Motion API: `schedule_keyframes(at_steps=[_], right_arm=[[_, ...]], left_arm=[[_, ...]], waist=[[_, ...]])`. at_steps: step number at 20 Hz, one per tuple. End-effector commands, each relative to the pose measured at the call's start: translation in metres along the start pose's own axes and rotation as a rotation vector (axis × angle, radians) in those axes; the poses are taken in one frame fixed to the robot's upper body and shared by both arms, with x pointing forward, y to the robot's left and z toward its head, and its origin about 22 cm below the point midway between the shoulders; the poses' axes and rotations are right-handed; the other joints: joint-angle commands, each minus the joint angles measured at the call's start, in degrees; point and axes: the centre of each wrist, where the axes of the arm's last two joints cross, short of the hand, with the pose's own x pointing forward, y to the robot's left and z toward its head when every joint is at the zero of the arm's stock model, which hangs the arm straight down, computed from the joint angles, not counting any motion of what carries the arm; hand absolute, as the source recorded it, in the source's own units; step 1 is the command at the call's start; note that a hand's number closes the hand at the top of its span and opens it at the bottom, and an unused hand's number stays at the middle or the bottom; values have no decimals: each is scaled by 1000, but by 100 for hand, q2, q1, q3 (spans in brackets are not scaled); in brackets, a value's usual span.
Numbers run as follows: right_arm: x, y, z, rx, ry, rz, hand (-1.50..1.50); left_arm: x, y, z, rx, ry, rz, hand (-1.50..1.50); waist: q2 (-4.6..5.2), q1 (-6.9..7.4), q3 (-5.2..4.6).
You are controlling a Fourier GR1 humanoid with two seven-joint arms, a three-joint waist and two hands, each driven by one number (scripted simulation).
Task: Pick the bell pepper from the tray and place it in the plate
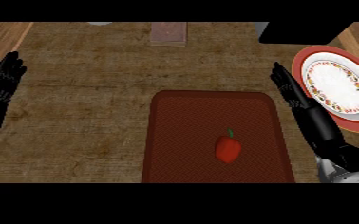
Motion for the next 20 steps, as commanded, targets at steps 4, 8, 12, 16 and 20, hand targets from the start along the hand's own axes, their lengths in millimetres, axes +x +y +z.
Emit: schedule_keyframes(at_steps=[4, 8, 12, 16, 20], right_arm=[[29, -49, 0, -405, -6, 81, 150], [-1, -109, 44, -674, 267, 507, 150], [-8, -59, 66, -973, 170, 402, -150], [8, -3, 103, -1008, 143, 392, -150], [34, 18, 124, -913, 210, 452, -150]], left_arm=[[-64, -54, 45, 4, 392, 207, 0], [-77, -80, 64, -11, 541, 344, 0], [-76, -119, 68, -47, 572, 421, 0], [-68, -136, 56, -87, 563, 407, 0], [-64, -151, 41, -124, 570, 410, 0]], waist=[[-92, -357, 122], [-66, -798, 59], [-136, -589, 138], [-108, -280, 147], [-84, -177, 144]])
